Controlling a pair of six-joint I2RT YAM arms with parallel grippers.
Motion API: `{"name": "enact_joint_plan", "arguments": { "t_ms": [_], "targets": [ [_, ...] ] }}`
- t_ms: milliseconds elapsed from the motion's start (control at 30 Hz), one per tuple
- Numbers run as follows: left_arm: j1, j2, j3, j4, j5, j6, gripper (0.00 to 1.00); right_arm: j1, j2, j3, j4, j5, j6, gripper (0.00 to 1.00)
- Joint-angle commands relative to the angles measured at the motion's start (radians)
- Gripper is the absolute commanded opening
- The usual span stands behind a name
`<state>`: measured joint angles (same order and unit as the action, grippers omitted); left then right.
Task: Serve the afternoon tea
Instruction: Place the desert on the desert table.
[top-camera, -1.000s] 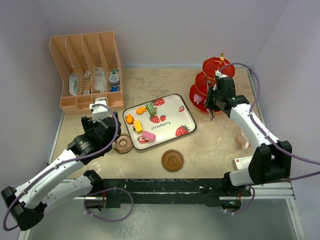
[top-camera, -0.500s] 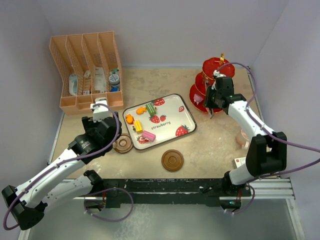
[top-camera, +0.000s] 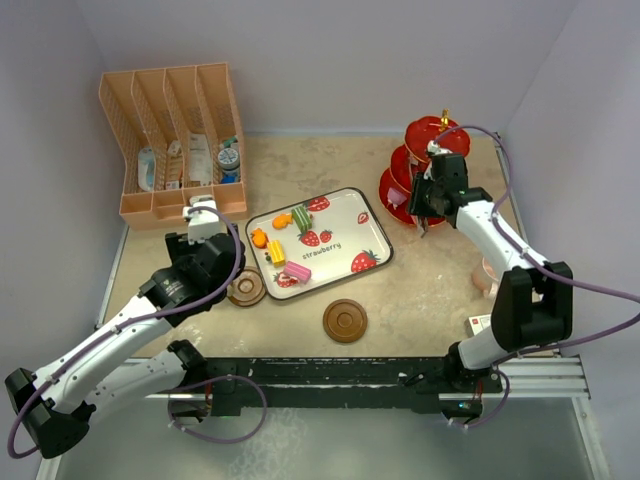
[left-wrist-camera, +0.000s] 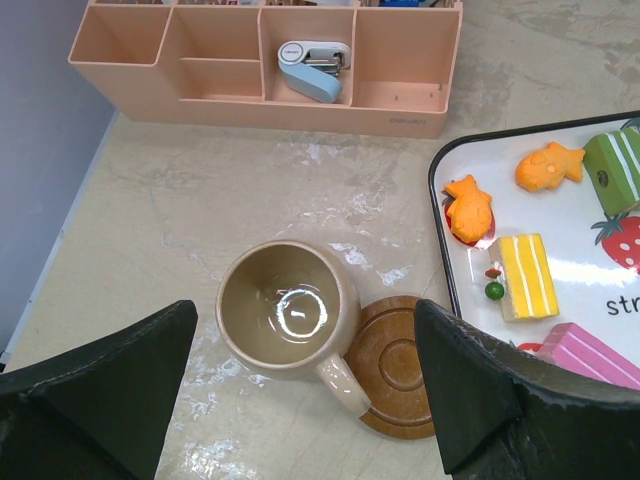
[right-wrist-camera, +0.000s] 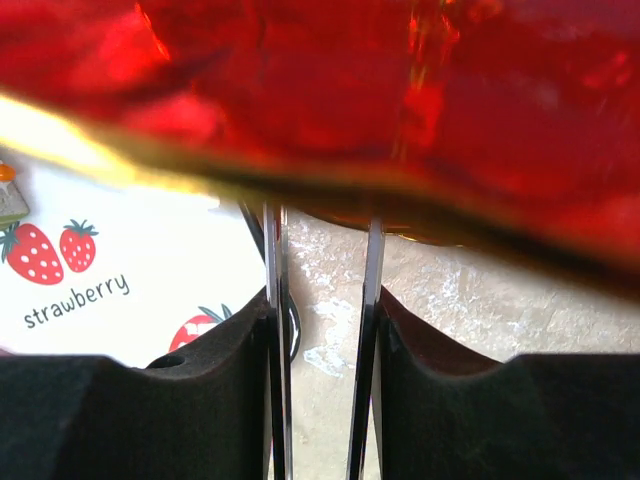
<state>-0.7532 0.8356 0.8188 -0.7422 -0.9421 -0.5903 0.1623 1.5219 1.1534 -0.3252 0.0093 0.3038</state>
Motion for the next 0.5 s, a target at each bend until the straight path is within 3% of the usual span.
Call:
{"name": "enact_joint_plan", "arguments": {
  "t_ms": [0,300,467],
  "targets": [
    [0.003,0.000,0.029,0.014,-0.003,0.000,0.87,-0.006,-0.058,0.017,0.000,0.009,0.001,0.40],
    [0.002,-0.001,0.028,0.014,0.001,0.001,0.87,-0.007,-0.092,0.018,-0.028,-0.024,0.009,0.42],
    [0.003,-0.010,0.026,0.016,0.002,0.002,0.87,-0.007,-0.100,0.019,-0.043,-0.010,0.008,0.35]
  ]
}}
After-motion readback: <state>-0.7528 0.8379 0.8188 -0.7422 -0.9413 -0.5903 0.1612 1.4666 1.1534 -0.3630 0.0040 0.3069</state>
